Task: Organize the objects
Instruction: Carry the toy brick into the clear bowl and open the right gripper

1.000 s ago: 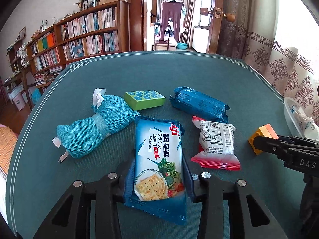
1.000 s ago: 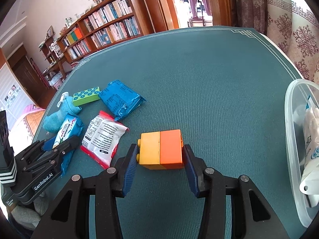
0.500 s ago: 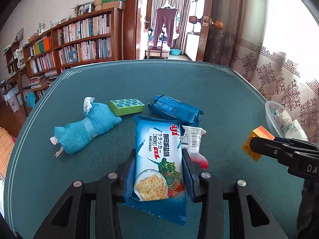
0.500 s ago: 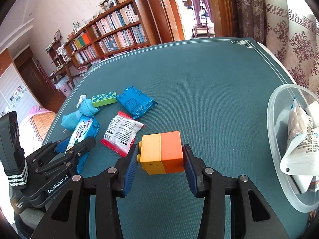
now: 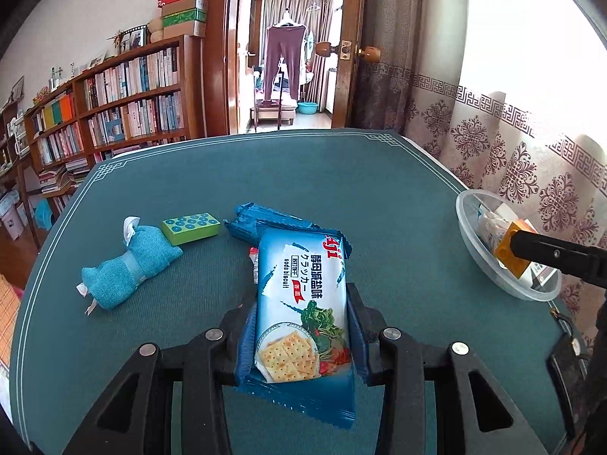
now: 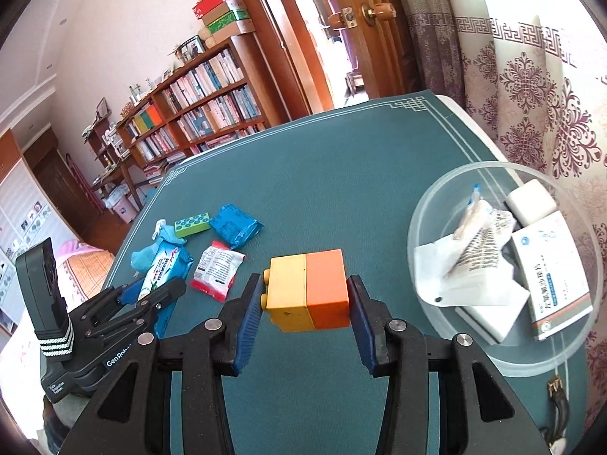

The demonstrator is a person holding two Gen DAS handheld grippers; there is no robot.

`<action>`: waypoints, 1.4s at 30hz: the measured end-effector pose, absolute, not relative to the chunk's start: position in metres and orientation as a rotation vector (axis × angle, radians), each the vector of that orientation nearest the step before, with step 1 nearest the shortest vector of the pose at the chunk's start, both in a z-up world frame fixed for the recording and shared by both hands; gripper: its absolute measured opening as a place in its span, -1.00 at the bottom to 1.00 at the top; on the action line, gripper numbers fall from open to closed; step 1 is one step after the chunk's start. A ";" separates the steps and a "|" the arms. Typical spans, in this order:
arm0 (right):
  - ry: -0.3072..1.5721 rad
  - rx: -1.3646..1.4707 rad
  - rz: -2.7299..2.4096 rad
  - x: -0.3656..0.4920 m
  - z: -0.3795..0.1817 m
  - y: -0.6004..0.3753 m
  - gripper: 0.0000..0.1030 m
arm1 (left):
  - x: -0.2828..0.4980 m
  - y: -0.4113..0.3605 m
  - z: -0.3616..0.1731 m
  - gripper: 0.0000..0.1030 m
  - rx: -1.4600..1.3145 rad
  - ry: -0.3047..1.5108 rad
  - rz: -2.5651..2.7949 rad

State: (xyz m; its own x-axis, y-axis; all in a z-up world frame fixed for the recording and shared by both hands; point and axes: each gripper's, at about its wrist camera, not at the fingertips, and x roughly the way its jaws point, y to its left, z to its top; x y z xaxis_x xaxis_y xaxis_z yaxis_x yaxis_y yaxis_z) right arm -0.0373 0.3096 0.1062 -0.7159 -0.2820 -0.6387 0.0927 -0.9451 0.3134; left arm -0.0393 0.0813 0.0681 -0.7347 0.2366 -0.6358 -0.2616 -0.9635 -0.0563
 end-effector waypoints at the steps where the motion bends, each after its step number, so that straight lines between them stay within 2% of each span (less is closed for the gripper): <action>1: -0.396 1.065 -2.724 -0.034 0.108 0.318 -0.12 | -0.038 0.085 0.070 -0.16 -0.976 0.058 2.695; 15: -0.548 1.131 -2.907 -0.007 0.095 0.421 -0.12 | -0.028 0.136 0.080 -0.16 -0.928 0.130 2.626; 27: -0.646 1.244 -2.880 -0.021 0.069 0.448 -0.10 | -0.021 0.164 0.091 -0.16 -0.882 0.196 2.583; 42: -0.636 1.150 -2.944 0.002 0.082 0.460 -0.10 | -0.023 0.225 0.109 -0.16 -0.825 0.249 2.447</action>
State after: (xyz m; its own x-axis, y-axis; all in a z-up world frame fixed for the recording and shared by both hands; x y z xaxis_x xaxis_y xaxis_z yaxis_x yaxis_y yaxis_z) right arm 0.0017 0.4598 0.0825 -0.7427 -0.0654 -0.6665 -0.2157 -0.9188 0.3305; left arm -0.0226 0.2255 0.1086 -0.6664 0.4344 -0.6060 -0.5477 -0.8367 0.0024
